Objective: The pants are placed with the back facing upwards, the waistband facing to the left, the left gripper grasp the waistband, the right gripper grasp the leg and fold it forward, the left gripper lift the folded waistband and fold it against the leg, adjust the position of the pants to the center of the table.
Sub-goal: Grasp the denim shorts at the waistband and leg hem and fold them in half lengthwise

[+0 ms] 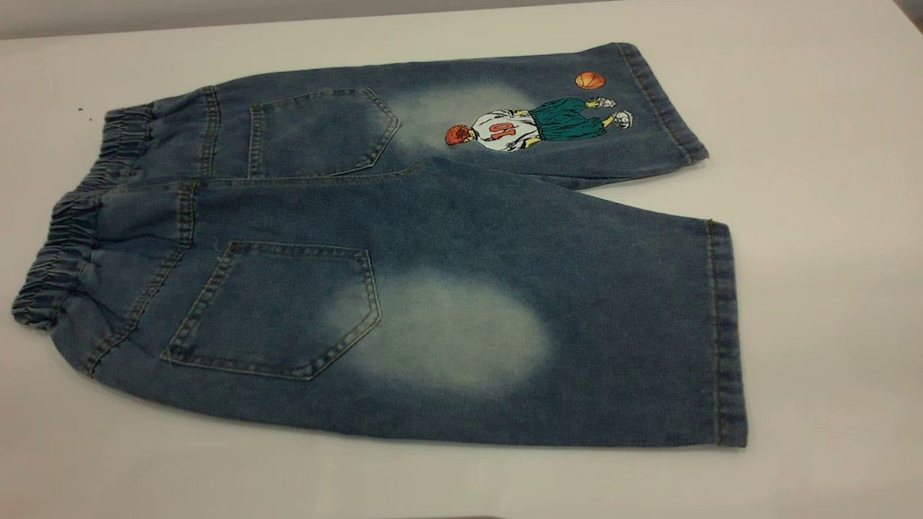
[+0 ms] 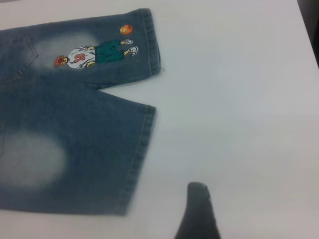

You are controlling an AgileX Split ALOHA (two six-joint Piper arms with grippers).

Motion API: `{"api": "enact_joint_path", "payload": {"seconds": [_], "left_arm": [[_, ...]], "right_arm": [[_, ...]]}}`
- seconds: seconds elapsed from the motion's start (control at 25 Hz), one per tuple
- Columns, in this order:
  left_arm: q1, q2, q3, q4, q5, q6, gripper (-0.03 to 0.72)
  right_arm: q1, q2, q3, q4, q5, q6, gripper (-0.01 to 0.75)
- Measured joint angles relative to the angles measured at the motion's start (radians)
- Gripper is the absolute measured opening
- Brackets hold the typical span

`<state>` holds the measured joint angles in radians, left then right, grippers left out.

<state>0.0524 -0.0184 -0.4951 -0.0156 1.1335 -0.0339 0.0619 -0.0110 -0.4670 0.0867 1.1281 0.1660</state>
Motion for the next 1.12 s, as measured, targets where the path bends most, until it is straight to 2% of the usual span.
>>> {"api": "enact_joint_path", "payload": {"seconds": [0.24,0.36,0.64,0.88,1.12], "left_arm": [[0.0,0.024,-0.005,-0.014,-0.01,-0.01,0.591],[0.0,0.158,-0.021,0.002,-0.053,-0.027,0.591],[0.0,0.662,-0.081,0.188,-0.261,-0.196,0.591],[0.0,1.11,-0.125,0.196,-0.446,-0.162,0.591],[0.0,1.459,-0.196,0.152,-0.58,-0.104,0.591]], "right_arm": [[0.0,0.076,-0.044,0.005,-0.002,-0.001,0.446],[0.0,0.231,-0.079,0.04,-0.036,-0.011,0.444],[0.0,0.672,-0.09,0.207,-0.251,-0.166,0.444],[0.0,0.965,-0.09,0.422,-0.457,-0.382,0.444],[0.0,1.153,-0.09,0.589,-0.569,-0.544,0.444]]}}
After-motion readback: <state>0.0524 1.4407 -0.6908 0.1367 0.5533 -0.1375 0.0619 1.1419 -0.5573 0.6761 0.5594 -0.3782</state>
